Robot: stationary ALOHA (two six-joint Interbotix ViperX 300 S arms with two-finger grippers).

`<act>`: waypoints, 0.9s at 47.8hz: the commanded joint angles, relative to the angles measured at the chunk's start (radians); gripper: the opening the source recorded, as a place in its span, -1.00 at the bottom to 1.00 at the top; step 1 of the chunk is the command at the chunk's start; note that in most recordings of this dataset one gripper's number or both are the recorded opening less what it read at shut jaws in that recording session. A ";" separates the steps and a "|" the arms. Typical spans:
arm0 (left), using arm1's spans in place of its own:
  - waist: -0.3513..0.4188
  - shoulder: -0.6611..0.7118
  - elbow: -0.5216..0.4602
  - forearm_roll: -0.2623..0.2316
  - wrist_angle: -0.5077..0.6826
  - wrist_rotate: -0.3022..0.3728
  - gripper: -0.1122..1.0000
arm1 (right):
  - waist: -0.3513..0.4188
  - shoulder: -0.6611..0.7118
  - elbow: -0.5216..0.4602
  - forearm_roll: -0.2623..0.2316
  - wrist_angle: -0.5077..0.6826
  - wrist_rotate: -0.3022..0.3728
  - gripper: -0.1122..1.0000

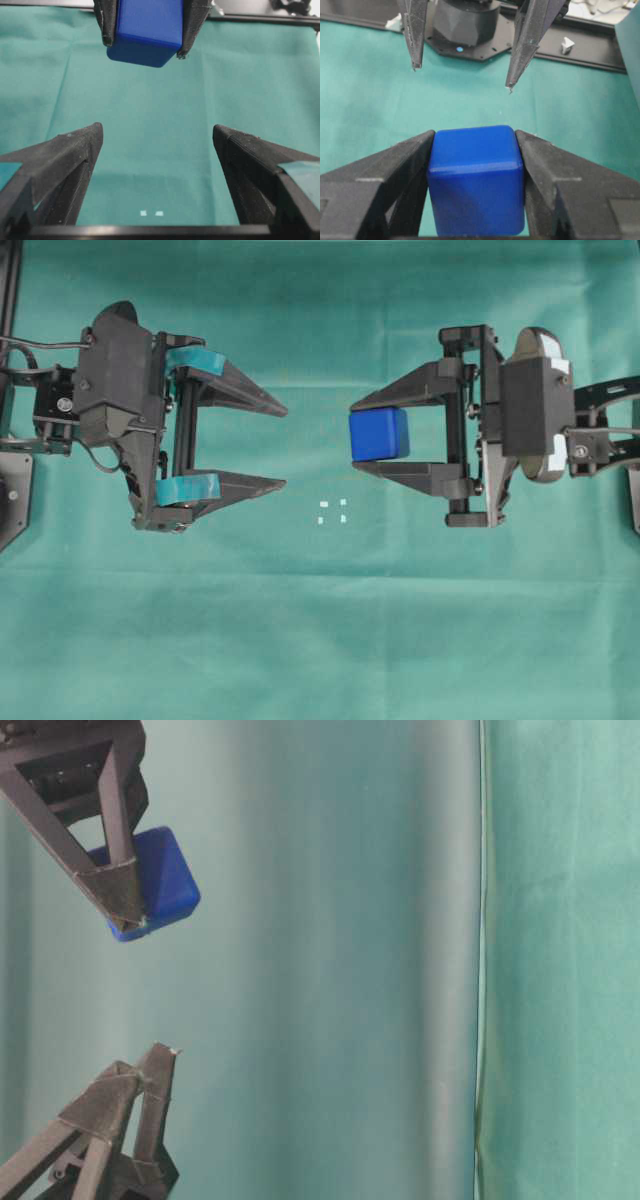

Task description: Handover the blue block to the right arm after grasping it with the left arm, then place it in the designated position.

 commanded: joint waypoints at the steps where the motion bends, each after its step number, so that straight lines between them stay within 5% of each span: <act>1: 0.002 -0.012 -0.020 -0.002 -0.005 0.000 1.00 | 0.003 -0.018 -0.014 0.003 -0.002 0.003 0.15; 32: 0.002 -0.014 -0.020 0.000 -0.005 0.000 1.00 | 0.005 -0.018 -0.014 0.008 0.008 0.005 0.15; 43: 0.002 -0.014 -0.020 0.000 -0.005 0.000 1.00 | 0.048 -0.018 -0.014 0.043 0.133 0.005 0.15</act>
